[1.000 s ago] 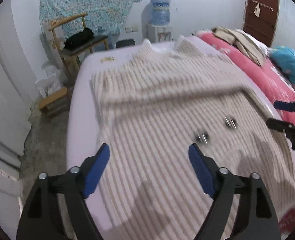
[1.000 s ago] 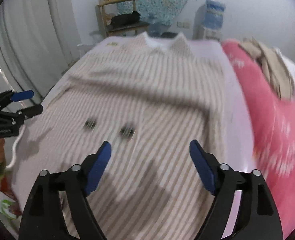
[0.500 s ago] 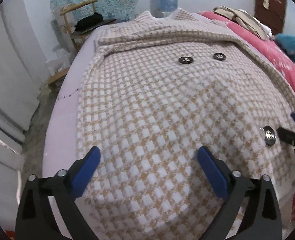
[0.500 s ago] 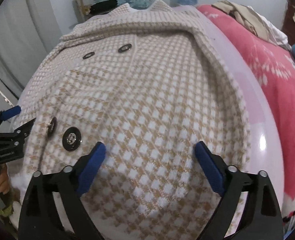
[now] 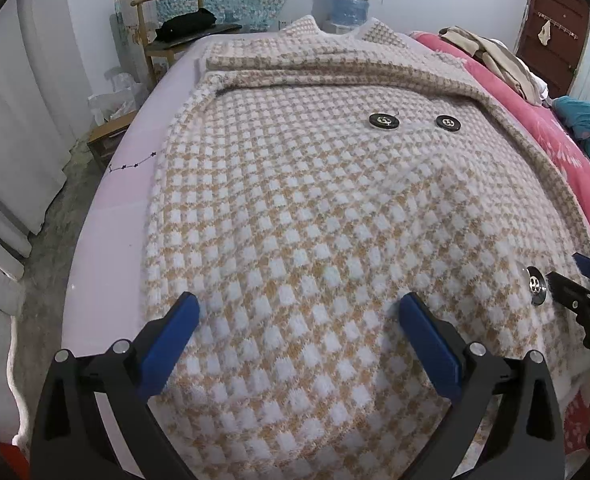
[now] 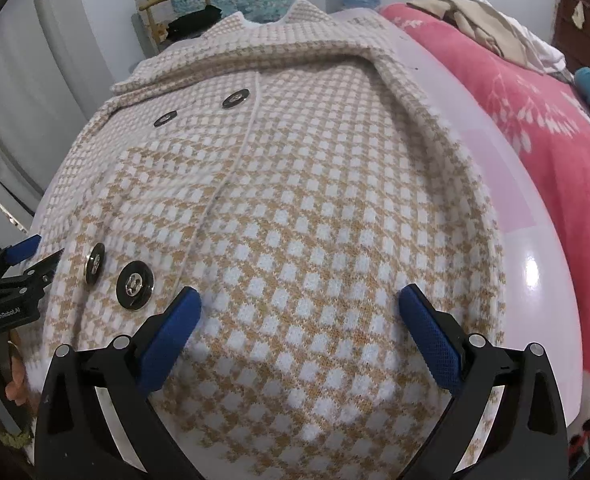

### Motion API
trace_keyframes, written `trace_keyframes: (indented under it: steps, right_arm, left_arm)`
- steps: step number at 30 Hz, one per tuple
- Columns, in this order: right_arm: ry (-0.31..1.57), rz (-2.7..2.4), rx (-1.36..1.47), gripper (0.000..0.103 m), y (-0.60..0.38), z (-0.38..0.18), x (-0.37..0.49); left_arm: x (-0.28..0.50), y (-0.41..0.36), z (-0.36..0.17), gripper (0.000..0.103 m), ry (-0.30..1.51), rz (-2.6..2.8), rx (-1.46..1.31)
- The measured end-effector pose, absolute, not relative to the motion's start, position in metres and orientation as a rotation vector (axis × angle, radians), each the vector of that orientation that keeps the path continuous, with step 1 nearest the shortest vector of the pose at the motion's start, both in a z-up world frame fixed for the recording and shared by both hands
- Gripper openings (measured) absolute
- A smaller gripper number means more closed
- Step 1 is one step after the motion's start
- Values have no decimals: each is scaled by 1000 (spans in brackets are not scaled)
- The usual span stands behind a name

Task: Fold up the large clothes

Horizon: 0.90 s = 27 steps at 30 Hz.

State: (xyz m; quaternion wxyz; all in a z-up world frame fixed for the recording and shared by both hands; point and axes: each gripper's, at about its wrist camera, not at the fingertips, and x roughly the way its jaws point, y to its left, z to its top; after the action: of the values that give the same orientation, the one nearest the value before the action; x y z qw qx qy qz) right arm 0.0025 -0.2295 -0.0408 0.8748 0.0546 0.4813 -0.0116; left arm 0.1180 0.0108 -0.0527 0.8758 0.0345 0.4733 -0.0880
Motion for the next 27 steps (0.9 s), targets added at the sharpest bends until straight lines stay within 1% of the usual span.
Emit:
trace_keyframes:
  steps: [9, 27]
  right_arm:
    - [1027, -27, 126, 95, -232, -41, 5]
    - [1022, -27, 129, 95, -233, -42, 5]
  left_arm:
    - [123, 12, -52, 99, 1018, -192, 70]
    - [123, 12, -53, 99, 1015, -196, 72]
